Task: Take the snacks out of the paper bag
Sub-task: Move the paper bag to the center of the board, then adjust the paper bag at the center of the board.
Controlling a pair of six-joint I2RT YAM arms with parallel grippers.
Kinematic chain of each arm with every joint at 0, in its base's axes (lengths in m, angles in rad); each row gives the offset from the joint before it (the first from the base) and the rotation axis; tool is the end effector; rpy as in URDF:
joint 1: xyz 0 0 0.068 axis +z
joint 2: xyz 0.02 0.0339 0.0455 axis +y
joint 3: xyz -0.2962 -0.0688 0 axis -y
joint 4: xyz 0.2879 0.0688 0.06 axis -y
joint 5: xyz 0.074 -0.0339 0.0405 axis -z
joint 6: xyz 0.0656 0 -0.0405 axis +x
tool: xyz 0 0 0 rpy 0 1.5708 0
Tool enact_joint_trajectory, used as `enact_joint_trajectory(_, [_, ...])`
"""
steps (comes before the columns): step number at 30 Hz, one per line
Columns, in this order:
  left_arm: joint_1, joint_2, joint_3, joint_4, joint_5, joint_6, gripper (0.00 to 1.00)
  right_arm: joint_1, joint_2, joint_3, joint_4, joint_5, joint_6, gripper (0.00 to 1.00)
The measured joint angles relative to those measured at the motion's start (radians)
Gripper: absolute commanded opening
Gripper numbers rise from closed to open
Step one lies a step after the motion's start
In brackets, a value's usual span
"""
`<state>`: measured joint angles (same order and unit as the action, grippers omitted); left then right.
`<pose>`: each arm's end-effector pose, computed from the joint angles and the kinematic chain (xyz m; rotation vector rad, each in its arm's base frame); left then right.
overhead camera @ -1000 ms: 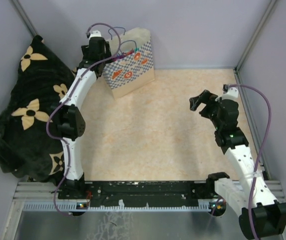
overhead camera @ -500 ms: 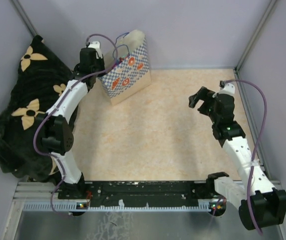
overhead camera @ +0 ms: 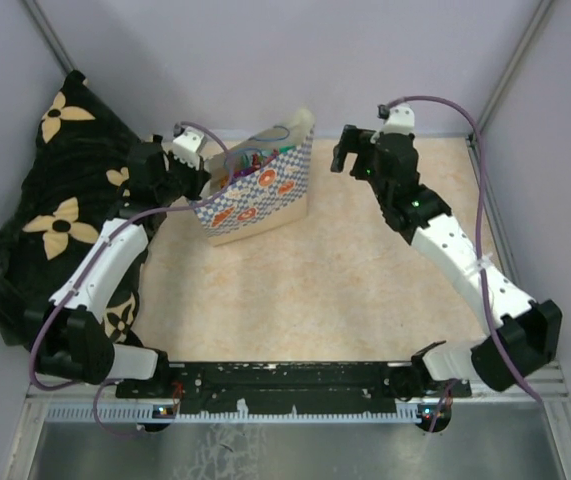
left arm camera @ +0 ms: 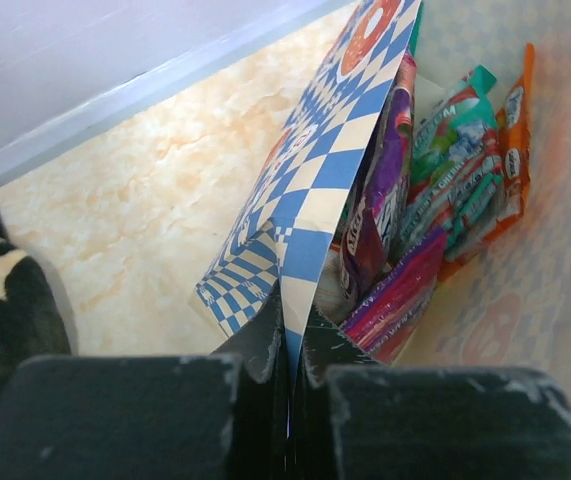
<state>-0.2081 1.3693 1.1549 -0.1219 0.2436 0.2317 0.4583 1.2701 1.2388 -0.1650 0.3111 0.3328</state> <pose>0.3732 -0.0950 0.3557 0.5742 1.8139 -0.2161 0.3279 0.1394 0.4208 0.1152 1.7635 0.3006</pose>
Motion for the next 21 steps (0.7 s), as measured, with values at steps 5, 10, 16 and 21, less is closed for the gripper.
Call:
enact_joint_trajectory(5, [0.003, -0.012, -0.013, 0.008, 0.127, 0.028, 0.10, 0.014, 0.151, 0.128, -0.028, 0.005, -0.014, 0.99])
enact_joint_trajectory(10, [0.003, 0.011, 0.013, 0.062, 0.172, 0.030, 0.25, 0.022, 0.269, 0.254, -0.100, 0.017, -0.019, 0.99])
enact_joint_trajectory(16, [0.002, 0.059, 0.056, 0.121, 0.095, 0.006, 0.77, 0.033, 0.275, 0.253, -0.168, 0.043, -0.018, 0.95])
enact_joint_trajectory(21, [0.002, 0.082, 0.062, 0.126, 0.057, -0.007, 0.87, 0.036, 0.277, 0.240, -0.156, 0.051, -0.021, 0.94])
